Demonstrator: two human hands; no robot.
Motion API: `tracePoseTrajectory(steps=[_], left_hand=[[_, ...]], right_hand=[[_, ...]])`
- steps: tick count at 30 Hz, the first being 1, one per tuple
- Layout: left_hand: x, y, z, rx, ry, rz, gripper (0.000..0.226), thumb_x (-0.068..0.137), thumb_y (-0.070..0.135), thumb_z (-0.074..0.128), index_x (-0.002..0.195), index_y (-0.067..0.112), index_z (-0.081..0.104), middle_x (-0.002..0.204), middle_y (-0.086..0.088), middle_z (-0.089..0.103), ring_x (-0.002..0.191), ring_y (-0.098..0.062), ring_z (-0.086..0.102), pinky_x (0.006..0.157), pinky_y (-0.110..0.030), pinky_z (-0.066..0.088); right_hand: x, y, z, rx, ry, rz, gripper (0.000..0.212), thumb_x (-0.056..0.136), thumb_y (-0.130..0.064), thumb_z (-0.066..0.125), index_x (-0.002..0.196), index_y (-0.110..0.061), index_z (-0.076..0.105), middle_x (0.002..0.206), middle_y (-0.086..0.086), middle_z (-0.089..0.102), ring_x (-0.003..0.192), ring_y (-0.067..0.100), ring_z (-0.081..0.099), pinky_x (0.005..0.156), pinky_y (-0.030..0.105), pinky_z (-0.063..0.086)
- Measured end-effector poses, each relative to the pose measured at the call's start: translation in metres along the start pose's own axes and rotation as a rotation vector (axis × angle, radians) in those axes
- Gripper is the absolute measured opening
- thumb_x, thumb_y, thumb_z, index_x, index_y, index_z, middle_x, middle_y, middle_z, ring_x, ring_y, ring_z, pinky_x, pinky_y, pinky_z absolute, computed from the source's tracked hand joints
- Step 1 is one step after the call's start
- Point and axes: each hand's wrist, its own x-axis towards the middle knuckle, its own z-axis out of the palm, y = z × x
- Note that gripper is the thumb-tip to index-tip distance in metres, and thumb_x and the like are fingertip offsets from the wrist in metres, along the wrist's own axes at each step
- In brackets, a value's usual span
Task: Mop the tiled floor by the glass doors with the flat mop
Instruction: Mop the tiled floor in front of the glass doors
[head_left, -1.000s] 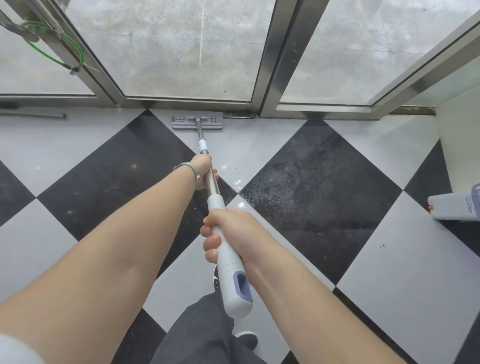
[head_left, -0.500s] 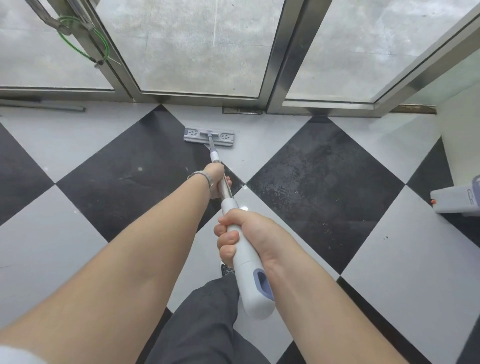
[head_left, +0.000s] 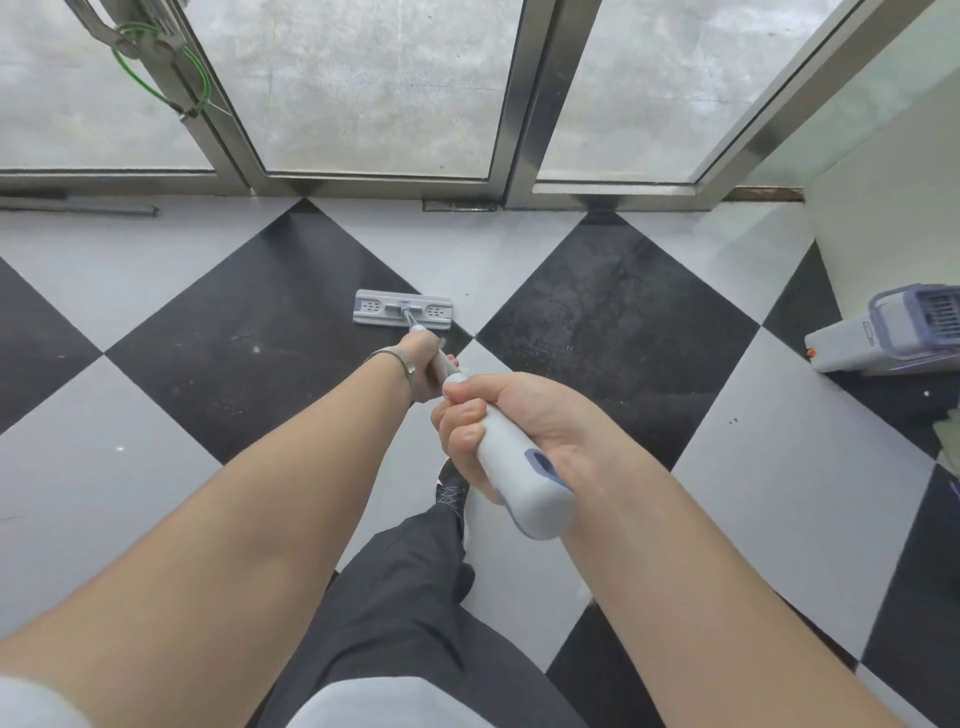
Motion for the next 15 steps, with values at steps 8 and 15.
tracePoseTrajectory(steps=[8,15], left_hand=[[-0.027,-0.054,-0.008,0.012,-0.009,0.024,0.029,0.101,0.020,0.034,0.072,0.016,0.035,0.067,-0.002,0.037,0.053,-0.014,0.038,0.036,-0.017,0.037],[-0.046,-0.090,-0.003,0.015,0.025,-0.034,0.026,0.094,0.025,0.033,0.070,0.018,0.033,0.055,-0.001,0.035,0.045,-0.014,0.034,0.039,-0.014,0.038]], right_hand=[[-0.030,0.038,-0.022,-0.055,0.031,0.041,0.022,0.098,-0.003,0.044,0.078,-0.012,0.047,0.057,-0.003,0.037,0.030,0.009,0.040,0.032,0.011,0.035],[-0.062,0.049,-0.035,-0.223,0.074,0.066,0.015,0.099,-0.005,0.042,0.087,-0.009,0.050,0.070,-0.004,0.035,0.037,0.005,0.040,0.033,0.012,0.037]])
